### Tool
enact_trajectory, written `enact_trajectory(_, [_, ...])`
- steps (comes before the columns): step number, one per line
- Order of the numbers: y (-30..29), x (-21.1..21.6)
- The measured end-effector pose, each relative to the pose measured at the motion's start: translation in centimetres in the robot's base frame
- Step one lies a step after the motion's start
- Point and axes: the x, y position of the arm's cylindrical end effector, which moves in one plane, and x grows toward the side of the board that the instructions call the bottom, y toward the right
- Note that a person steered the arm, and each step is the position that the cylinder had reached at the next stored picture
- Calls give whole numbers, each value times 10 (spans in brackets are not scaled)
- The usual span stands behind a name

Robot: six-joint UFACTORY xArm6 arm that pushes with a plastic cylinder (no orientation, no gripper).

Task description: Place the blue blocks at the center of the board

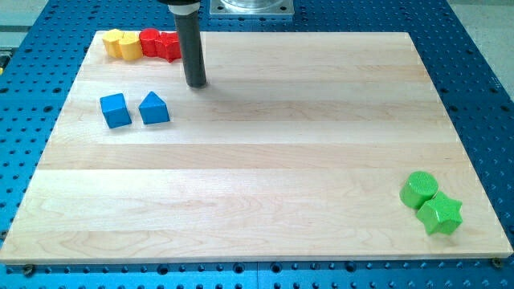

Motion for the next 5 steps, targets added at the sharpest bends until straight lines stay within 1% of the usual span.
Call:
enact_trajectory(3, [-3,7])
enact_trajectory(4, [-35,11])
enact_trajectory(5, [-88,11])
